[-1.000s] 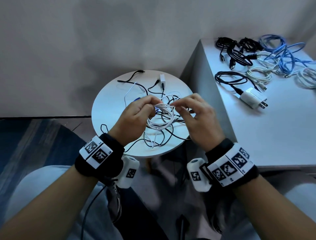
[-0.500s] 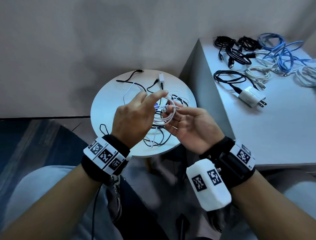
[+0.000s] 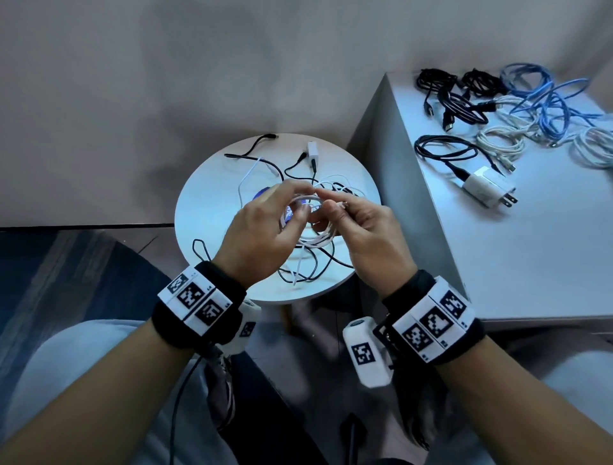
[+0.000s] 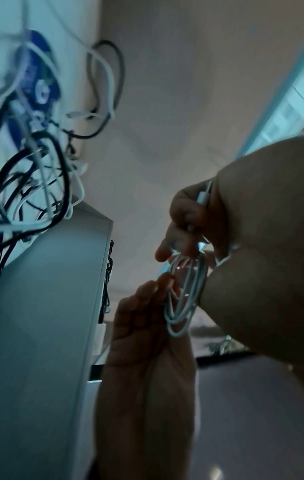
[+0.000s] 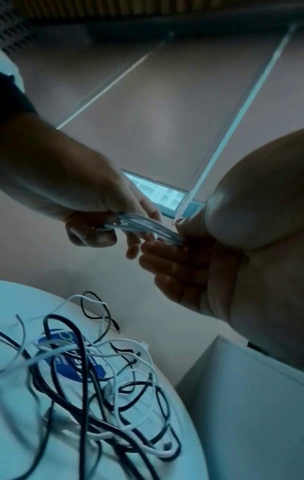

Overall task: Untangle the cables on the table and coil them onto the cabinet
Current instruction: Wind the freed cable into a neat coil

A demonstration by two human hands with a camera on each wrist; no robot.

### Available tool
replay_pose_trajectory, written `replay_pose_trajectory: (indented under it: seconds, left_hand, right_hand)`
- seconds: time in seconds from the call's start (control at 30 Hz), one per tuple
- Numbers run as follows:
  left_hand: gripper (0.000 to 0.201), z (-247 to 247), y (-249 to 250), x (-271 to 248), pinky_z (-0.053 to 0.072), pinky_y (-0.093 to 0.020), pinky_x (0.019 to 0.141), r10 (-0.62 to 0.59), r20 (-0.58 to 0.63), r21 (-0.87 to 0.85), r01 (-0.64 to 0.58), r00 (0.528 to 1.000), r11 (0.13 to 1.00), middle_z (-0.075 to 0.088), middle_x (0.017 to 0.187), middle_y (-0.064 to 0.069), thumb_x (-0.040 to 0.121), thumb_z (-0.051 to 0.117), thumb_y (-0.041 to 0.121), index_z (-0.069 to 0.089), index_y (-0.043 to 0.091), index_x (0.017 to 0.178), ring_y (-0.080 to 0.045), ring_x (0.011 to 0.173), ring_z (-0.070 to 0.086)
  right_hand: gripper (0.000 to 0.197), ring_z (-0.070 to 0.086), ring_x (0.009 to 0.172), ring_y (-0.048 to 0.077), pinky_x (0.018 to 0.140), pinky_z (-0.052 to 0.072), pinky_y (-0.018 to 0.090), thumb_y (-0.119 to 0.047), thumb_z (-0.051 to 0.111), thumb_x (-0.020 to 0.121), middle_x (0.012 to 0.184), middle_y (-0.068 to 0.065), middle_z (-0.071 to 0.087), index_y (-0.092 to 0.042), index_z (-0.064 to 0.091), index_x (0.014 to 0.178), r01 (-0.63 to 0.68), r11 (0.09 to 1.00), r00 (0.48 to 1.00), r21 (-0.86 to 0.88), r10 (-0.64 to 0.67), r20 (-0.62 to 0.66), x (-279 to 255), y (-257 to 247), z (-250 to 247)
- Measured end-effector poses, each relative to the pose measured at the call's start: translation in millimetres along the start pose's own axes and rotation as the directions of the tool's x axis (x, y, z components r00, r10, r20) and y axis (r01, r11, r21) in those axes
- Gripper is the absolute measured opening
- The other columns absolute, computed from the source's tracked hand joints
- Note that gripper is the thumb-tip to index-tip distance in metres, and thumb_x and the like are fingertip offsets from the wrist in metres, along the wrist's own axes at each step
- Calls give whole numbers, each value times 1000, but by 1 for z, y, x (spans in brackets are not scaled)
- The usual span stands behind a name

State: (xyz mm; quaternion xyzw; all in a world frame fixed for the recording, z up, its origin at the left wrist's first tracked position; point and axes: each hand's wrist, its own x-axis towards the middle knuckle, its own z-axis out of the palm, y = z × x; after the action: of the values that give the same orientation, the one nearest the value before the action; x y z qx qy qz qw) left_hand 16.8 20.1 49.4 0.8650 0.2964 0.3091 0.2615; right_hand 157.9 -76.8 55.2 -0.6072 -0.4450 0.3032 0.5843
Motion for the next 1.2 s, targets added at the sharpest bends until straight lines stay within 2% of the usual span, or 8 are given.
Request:
replay_pose_trajectory:
  seconds: [0.2,0.27,0.37,0.53,0.73,0.9,1.1,1.2]
  left_hand:
    - [29,-7,-12,7,50,-44,70,-149,54,189,136,987,972,65,83,0,93,43,25,59,30,116,-32,77,56]
    - [23,-10,-13,9,49,-46,73,-243,79,260,215,967,941,60,82,-3,94,44,22,59,27,112,-38,81,55]
    - [21,-15,-15,11,48,-44,73,-243,82,277,212,967,937,64,89,-3,95,47,20,59,25,112,-35,82,54]
    - [27,-18,-6,10,49,-42,61,-18,46,206,8,999,979,66,74,0,96,45,39,60,22,110,-31,66,58]
    - [44,-16,-3,4,49,-32,59,51,25,134,-54,998,990,51,57,13,94,46,63,59,24,111,-10,53,53]
    - [44,-8,-1,6,41,-29,56,43,48,66,-47,998,997,48,55,7,98,39,61,59,27,115,-9,53,49]
    - [46,-7,-1,7,40,-28,56,29,68,66,-34,997,997,47,56,8,99,38,60,59,25,120,-4,54,48]
    - [32,-1,-2,2,40,-32,58,-62,205,-274,118,977,955,52,64,4,101,45,47,57,23,118,-16,58,48]
  right_hand:
    - [21,68,107,8,99,52,34,-20,63,98,109,-6,75,-22,73,116,59,996,998,-71,-59,5,2,4,-1]
    - [18,66,105,7,95,53,30,-18,63,97,109,-6,70,-18,74,111,128,986,991,-104,-131,-13,3,5,-2]
    - [14,66,84,13,74,57,29,-17,60,99,99,2,68,-18,74,100,23,999,999,43,-22,-27,7,-2,-7]
    - [26,61,67,13,62,57,26,-18,50,103,75,5,65,-7,68,89,-187,913,980,363,199,4,15,-15,-19]
    - [28,62,65,13,56,56,26,-21,51,103,74,5,65,-7,67,85,-211,913,972,350,235,-27,16,-17,-30]
    - [28,66,69,20,62,60,38,-23,51,103,74,6,68,-9,66,85,-187,918,977,349,213,-35,18,-19,-41]
    - [26,67,66,16,56,58,31,-23,54,102,74,4,68,-8,67,85,-200,929,975,311,221,-35,20,-17,-47]
    - [24,67,67,17,58,59,35,-26,54,101,76,1,68,-12,65,85,-226,921,969,318,245,-21,21,-14,-47]
